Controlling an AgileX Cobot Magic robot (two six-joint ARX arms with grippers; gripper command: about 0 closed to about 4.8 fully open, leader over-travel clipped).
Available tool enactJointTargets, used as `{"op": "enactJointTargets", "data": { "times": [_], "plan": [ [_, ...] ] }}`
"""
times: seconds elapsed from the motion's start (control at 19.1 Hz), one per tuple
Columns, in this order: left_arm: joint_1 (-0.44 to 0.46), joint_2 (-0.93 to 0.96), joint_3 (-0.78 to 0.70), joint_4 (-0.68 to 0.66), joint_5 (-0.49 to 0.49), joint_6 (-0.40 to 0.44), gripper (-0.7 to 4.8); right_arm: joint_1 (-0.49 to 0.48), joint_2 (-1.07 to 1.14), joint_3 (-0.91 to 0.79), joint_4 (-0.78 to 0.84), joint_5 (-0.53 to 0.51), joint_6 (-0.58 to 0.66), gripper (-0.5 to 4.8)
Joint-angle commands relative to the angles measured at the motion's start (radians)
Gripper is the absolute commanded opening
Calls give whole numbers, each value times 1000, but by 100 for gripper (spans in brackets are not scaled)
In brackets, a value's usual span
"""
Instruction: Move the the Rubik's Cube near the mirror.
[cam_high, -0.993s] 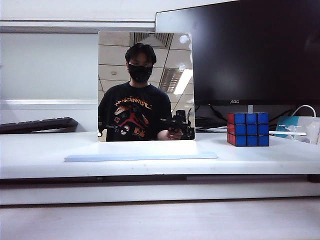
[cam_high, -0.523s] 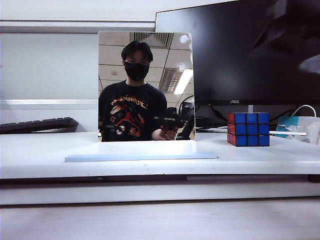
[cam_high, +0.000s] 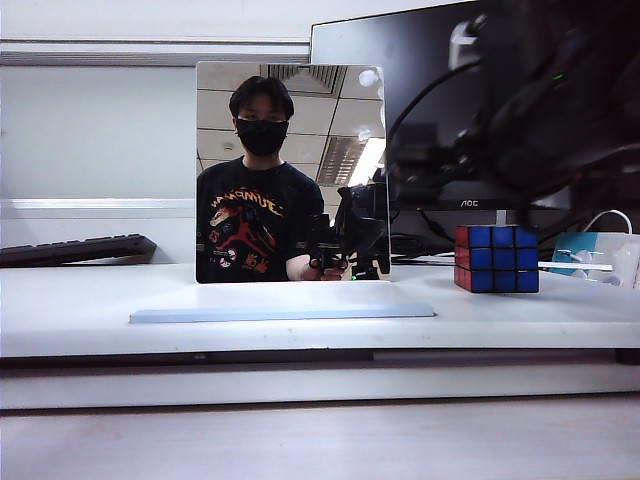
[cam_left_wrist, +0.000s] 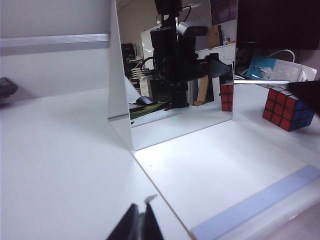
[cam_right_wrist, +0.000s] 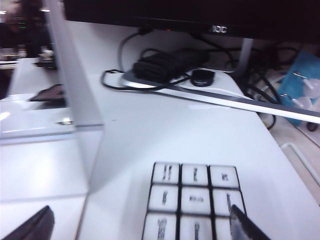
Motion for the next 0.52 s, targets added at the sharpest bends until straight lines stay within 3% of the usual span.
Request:
{"op": "enactJointTargets", "data": {
  "times": [0.05, 0.37, 0.42, 0.52],
  "plan": [
    [-1, 0, 1, 10, 1, 3, 22, -6, 60, 27, 19, 114, 23, 479],
    [-2, 0, 1, 10, 1, 3, 22, -55, 71, 28, -10, 117, 78, 479],
    [-2, 0, 1, 10, 1, 3, 22, -77, 71, 29, -32, 89, 110, 479],
    [-2, 0, 1, 10, 1, 3, 22, -146, 71, 29, -88, -62, 166, 479]
  ]
}}
